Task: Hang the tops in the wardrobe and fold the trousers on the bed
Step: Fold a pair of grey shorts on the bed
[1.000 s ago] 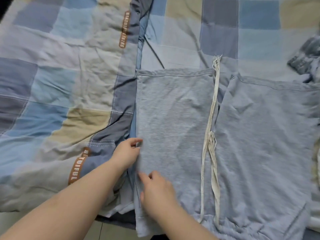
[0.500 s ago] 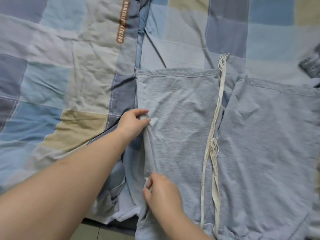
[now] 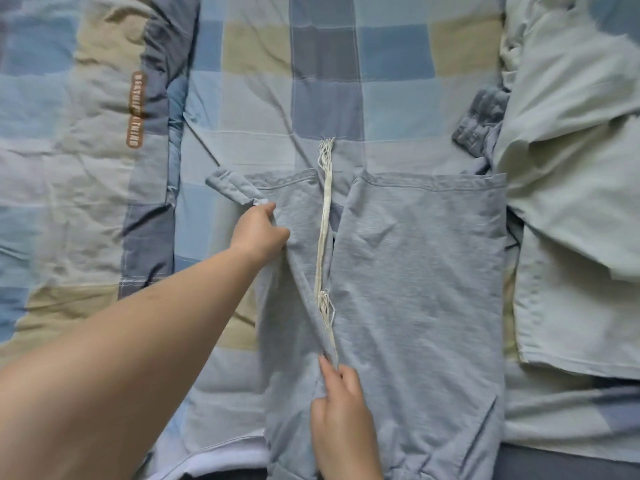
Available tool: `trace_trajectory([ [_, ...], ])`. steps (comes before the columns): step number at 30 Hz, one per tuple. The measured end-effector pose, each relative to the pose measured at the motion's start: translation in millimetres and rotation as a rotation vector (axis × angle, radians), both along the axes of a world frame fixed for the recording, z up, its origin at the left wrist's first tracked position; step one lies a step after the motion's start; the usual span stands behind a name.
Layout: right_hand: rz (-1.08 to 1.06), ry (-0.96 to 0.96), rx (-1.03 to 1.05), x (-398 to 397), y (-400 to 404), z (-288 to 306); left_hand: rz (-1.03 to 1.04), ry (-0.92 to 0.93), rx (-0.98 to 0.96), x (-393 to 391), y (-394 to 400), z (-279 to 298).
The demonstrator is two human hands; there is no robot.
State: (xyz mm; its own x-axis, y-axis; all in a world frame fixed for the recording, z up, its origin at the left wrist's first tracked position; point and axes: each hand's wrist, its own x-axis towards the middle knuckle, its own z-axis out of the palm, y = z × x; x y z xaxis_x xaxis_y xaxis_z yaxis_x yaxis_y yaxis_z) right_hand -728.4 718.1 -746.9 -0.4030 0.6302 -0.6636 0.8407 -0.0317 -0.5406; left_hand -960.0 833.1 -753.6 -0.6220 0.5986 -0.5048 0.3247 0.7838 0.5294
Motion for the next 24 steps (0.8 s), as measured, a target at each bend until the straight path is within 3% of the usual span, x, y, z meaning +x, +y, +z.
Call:
trace_trajectory([
  [6, -0.121, 0.072, 0.017, 67.1, 37.7, -3.2, -0.283, 0.238, 0.079, 88.7, 77.1, 7.0],
  [14, -0.140, 0.067, -0.019, 188.0, 84.7, -7.3, -0.527, 0.169, 0.094, 217.6, 145.3, 0.7],
  [24, -0.210, 0.092, -0.201, 250.5, 90.0, -28.7, -0.717, 0.068, 0.030, 299.3, 164.4, -27.2],
])
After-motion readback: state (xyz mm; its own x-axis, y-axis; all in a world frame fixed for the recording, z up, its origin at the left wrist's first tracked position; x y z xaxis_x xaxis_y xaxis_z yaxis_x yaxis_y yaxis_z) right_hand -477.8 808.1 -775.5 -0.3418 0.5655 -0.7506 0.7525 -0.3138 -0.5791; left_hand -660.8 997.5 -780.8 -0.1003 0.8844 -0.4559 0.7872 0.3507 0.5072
